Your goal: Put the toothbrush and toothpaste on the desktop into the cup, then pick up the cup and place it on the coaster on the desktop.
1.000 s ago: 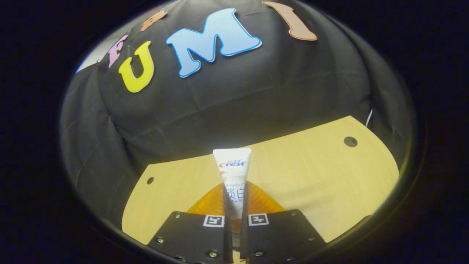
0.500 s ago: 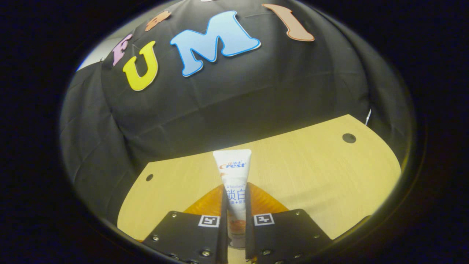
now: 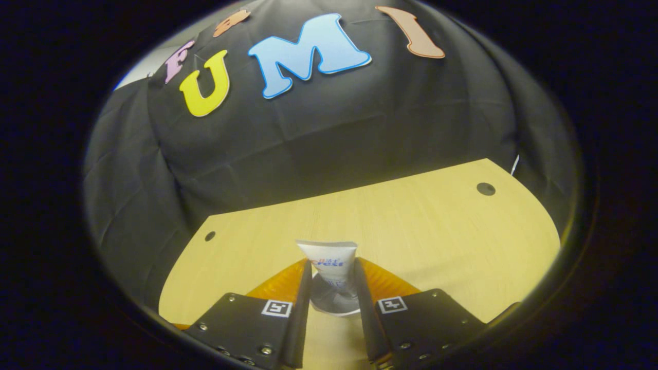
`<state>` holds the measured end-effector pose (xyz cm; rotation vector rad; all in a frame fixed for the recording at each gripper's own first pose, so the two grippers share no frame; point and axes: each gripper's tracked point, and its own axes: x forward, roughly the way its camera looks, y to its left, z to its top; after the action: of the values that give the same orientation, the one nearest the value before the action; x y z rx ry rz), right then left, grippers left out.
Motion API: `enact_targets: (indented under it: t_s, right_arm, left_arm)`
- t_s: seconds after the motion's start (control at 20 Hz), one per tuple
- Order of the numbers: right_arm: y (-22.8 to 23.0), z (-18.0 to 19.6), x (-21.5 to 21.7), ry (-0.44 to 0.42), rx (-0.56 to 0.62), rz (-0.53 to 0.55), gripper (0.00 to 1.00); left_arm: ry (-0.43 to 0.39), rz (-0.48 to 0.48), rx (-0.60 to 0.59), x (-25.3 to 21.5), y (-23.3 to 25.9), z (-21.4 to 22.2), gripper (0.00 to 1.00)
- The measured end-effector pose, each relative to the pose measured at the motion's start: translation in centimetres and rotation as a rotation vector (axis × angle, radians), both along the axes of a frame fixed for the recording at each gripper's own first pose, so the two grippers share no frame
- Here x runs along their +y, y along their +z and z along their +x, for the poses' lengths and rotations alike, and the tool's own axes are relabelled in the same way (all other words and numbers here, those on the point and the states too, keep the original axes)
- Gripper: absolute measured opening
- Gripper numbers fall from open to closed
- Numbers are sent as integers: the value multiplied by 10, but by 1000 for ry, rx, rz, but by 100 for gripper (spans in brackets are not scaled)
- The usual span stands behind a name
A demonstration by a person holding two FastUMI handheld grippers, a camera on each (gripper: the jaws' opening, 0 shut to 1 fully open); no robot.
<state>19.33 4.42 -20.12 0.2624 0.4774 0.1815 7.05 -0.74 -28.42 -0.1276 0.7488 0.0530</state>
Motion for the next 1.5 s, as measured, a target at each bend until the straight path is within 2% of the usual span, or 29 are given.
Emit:
enact_targets:
  t_s: [0.05, 0.2, 0.25, 0.7, 1.05, 1.5]
  right_arm:
    - [1, -2, 1, 3, 0, -1, 49]
    - [9, -8, -1, 4, -13, -15, 52]
    - [12, -11, -1, 3, -20, -20, 50]
    - [46, -30, -26, -57, -84, 5, 52]
    - [44, -50, -69, -141, -73, -6, 52]
    - [34, -84, -141, -281, -20, -48, 50]
  left_arm:
    - [-3, 0, -4, -1, 1, 1, 8]
    - [-15, 3, -20, -4, -2, 10, 8]
    - [-21, 5, -30, -4, -2, 14, 8]
    - [-95, 34, -133, -7, -4, 55, 8]
    - [-251, 94, -258, -49, 27, 106, 8]
    - [-499, 118, -425, -154, 61, 155, 8]
